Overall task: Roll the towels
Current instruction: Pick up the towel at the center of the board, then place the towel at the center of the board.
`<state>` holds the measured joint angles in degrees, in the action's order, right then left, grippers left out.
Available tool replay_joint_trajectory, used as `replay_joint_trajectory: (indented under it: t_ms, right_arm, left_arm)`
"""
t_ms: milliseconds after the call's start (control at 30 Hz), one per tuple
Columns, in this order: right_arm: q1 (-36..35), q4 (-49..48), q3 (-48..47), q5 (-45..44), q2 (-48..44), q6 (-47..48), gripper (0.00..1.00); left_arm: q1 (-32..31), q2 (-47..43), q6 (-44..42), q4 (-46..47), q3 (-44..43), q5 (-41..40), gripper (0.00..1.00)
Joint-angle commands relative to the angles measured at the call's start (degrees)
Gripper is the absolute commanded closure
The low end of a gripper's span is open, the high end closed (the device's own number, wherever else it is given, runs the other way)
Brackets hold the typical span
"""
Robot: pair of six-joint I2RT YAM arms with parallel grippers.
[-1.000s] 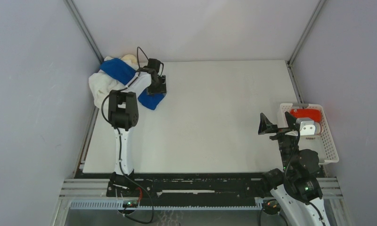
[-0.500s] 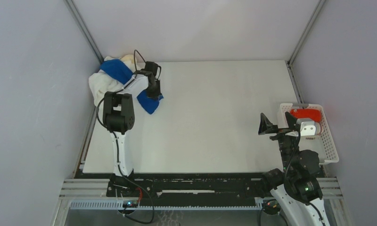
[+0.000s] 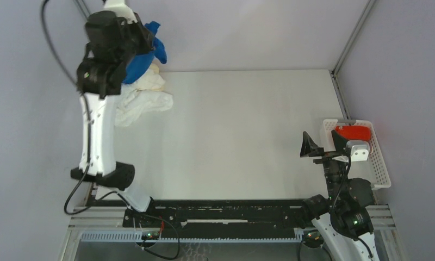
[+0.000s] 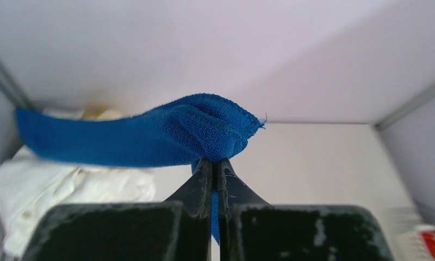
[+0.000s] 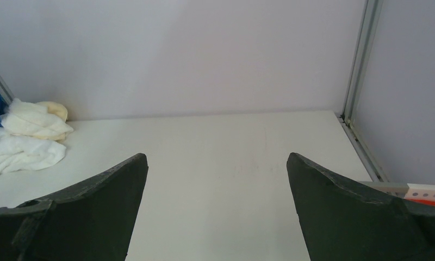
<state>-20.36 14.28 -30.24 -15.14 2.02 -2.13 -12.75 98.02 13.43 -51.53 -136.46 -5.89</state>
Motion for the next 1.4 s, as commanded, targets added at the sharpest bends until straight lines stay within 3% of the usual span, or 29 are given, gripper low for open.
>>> replay_joint_trajectory:
  t_ms: [0,233,600,767,867,1000,1067,1167,1233,1367]
  right_arm:
    - [-0.07,-1.64,0.0,0.0,-0.94,-0.32,0.0]
    - [-0.2,-1.7,0.0,0.25,-1.32,-0.51,0.0]
    - [-0.29,-1.6,0.0,-0.45,-1.5,-0.23,0.0]
    - [-0.29,-1.5,0.0,-1.16,-1.58,-0.22,0.0]
    - [-0.17,-1.53,0.0,-1.05,-1.48,-0.2,0.0]
    - [-0.21,-1.66,-0.06,-0.7,-1.07,-0.15,0.01]
    - [-0.19,-1.64,-0.32,-0.76,-0.93,-0.2,0.01]
    - [-0.21,-1.73,-1.01,-0.13,-0.25,-0.39,0.0]
    - [-0.2,-1.31,-2.05,2.07,1.19,-0.78,0.0]
    - [-0.21,0.6,-5.19,6.98,7.21,-3.14,0.0]
  left_arm:
    - [-4.25,-7.94,1.9,-0.86,-3.06,7.1,1.0]
    - [-7.65,-14.02,7.31,7.83,8.09,18.98,1.0]
    - [-18.23,1.76,12.73,11.02,-6.19,34.71,1.0]
    - [-21.18,-1.95,12.59,14.36,-5.05,39.42,0.97]
    - [-21.36,-9.29,10.68,17.04,3.99,39.35,0.96]
    - [-21.26,-21.67,4.81,18.28,22.79,33.57,0.81]
    - [-20.99,-29.05,2.91,19.01,34.12,26.31,0.66]
    - [-20.26,-38.89,2.91,20.48,50.59,14.38,0.3]
    - [-19.61,-44.83,4.54,20.4,60.53,7.14,0.2]
    - [-14.35,-52.69,10.0,16.12,76.32,-2.16,0.12]
